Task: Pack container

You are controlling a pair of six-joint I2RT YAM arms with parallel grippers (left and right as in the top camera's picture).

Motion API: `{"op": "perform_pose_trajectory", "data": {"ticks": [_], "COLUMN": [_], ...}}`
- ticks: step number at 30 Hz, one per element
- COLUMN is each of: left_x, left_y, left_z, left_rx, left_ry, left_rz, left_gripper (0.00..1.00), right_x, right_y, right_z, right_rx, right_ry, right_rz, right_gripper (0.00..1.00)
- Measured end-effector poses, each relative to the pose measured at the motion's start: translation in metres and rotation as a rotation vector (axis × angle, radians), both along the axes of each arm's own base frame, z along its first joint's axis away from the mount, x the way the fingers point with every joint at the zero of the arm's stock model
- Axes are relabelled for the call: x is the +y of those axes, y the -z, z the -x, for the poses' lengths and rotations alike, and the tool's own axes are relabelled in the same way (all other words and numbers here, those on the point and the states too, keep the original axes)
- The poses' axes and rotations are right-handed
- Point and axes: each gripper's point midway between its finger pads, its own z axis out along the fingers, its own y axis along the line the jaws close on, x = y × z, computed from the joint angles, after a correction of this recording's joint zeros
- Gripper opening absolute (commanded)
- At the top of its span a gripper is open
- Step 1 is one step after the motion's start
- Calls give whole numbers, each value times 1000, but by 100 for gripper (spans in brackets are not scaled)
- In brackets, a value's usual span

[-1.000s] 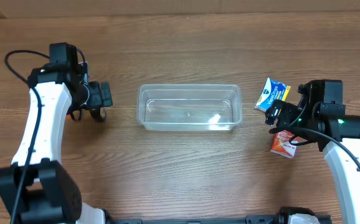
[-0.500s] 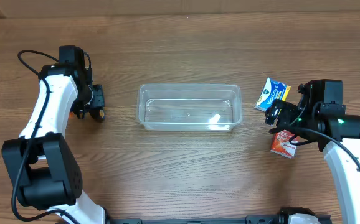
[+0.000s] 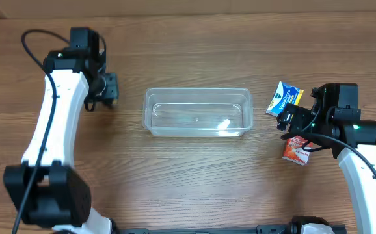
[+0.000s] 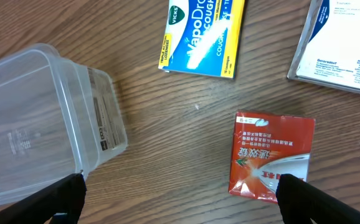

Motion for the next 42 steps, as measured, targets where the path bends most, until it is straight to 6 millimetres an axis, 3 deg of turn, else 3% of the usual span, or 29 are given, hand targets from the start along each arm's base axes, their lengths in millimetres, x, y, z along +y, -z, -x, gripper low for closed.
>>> {"op": "perform_pose_trajectory", "data": {"ticks": [3,5,8,9,10,15,18,20,23,31,32,33,34,37,40,42], "left_x": [-51,-80,-112,-116,-121,-125,-125,-124,-124,-123,-122,-121,-122,-128,-122,-102], "left_y": [-81,-99,-74,-61,-35,37,64,72,83,83,82,77,68,35,-25,-73], "left_z": [-1,7,6,5,3,-1,0,0,1,6,8,9,6,-11,-14,-5], "left_rx": [-240,-286,-215,-176,-105,90,157,178,205,225,236,240,230,143,11,-97], "left_ry": [95,148,174,171,162,138,125,118,115,104,104,104,109,125,120,83], "left_rz": [43,76,99,97,88,48,33,29,22,18,15,13,15,34,41,36], "left_gripper": [4,4,4,4,4,4,4,9,30,37,42,63,100,100,100,100], "right_x": [0,0,0,0,0,0,0,0,0,0,0,0,0,0,0,0], "right_y": [0,0,0,0,0,0,0,0,0,0,0,0,0,0,0,0], "right_z": [0,0,0,0,0,0,0,0,0,0,0,0,0,0,0,1], "right_rx": [0,0,1,-1,0,0,1,0,0,0,1,0,0,0,2,3], "right_ry": [1,0,0,0,0,0,0,0,0,0,0,0,0,0,0,0], "right_rz": [-1,0,0,0,0,0,0,0,-1,-1,0,-1,-1,0,-1,-1], "right_gripper": [100,100,100,100,100,100,100,100,100,100,100,100,100,100,100,100]}}
